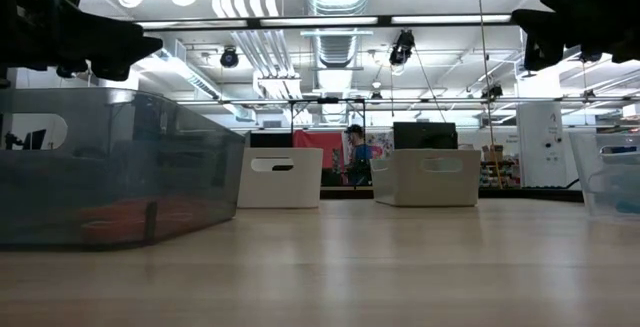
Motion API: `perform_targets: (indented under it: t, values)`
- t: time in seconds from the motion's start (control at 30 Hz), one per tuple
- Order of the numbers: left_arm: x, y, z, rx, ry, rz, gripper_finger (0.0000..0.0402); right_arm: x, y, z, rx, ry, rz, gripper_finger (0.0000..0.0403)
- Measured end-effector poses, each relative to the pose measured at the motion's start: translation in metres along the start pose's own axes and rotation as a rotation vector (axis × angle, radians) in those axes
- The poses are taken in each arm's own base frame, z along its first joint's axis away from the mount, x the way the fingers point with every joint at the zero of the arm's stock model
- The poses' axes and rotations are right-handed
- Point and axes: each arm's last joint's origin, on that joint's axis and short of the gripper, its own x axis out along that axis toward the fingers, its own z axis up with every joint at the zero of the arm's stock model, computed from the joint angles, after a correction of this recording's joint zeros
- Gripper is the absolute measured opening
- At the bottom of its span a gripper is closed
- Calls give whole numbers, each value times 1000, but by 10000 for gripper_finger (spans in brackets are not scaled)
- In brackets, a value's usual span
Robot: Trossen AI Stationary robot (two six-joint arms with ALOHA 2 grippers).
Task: Sort rubber bands into baskets
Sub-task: Return to Home Position
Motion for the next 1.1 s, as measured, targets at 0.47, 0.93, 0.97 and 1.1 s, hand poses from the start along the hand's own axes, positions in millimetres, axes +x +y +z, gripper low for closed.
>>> perform_targets:
  t: [0.47,0.93,0.97,1.1]
  values:
    - [0,0,0,3,9,-1,194,0,0,0,0,0,0,176]
    - [0,1,5,1,2,0,194,0,0,0,0,0,0,176]
    - [0,1,5,0,2,-1,194,0,0,0,0,0,0,176]
    - [0,1,5,0,2,0,194,0,0,0,0,0,0,176]
